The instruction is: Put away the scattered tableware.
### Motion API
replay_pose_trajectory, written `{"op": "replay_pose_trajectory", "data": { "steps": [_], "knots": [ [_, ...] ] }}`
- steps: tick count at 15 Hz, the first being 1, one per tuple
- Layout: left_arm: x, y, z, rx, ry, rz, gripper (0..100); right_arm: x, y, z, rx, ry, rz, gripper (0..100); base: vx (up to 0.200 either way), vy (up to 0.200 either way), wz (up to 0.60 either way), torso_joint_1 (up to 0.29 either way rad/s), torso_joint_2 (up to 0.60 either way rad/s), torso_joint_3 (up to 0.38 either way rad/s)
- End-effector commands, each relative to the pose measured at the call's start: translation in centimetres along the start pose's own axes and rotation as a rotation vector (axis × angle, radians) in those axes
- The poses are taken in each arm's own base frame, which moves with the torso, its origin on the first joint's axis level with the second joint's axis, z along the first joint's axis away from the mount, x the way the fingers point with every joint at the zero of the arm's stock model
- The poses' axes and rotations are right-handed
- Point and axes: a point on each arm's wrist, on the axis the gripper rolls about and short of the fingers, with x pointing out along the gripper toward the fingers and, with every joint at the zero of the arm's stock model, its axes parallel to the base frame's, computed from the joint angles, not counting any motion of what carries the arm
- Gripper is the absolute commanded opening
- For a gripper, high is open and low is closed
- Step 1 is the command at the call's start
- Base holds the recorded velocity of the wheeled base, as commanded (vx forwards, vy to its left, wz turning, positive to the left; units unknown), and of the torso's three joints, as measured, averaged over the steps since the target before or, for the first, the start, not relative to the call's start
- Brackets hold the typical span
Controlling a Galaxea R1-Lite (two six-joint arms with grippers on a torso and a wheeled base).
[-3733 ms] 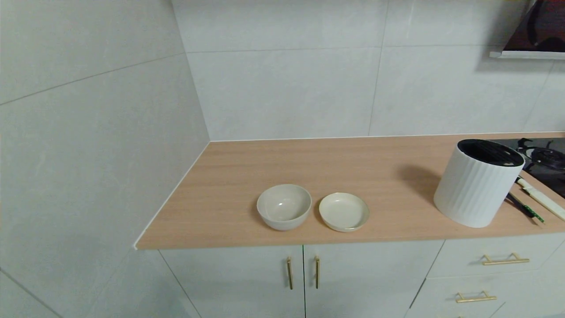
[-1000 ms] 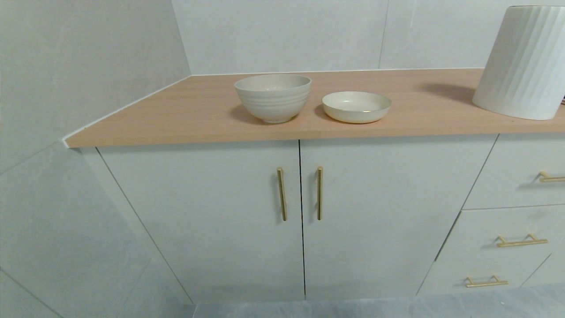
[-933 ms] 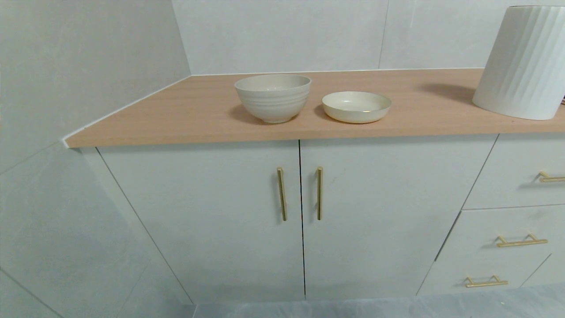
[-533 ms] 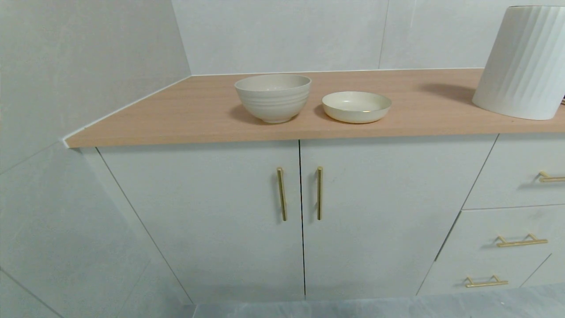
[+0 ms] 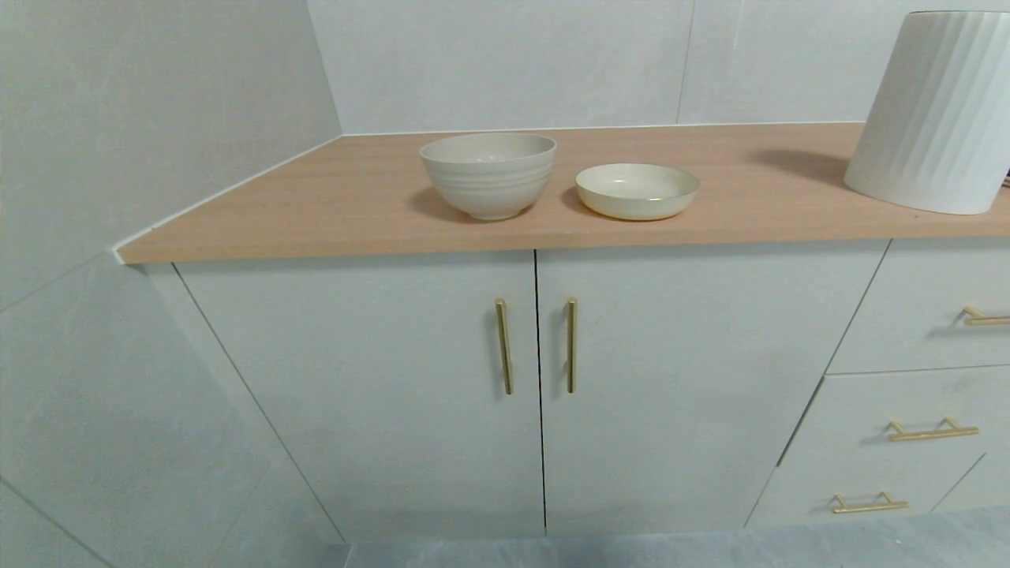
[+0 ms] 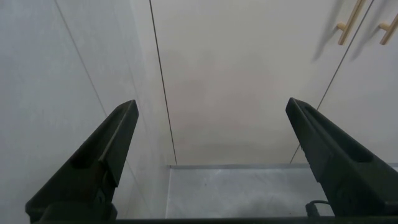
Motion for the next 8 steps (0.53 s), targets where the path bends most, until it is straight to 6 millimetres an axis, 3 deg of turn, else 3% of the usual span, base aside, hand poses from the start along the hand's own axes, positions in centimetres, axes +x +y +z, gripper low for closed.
{"op": "replay_pose_trajectory", "data": {
  "steps": [1,5,8],
  "knots": [
    [0.0,0.0,0.0,-0.001,0.0,0.001,100,4.1,-0.9,2.8,0.086,0.24,0.096,100,0.0,0.0,0.0,0.0,0.0,0.0],
    [0.0,0.0,0.0,-0.001,0.0,0.001,100,10.9,-0.4,6.8,0.08,0.375,0.325,100,0.0,0.0,0.0,0.0,0.0,0.0],
    [0.0,0.0,0.0,0.001,0.0,0.001,100,17.8,0.6,7.3,0.064,0.416,0.406,100,0.0,0.0,0.0,0.0,0.0,0.0]
  ]
}}
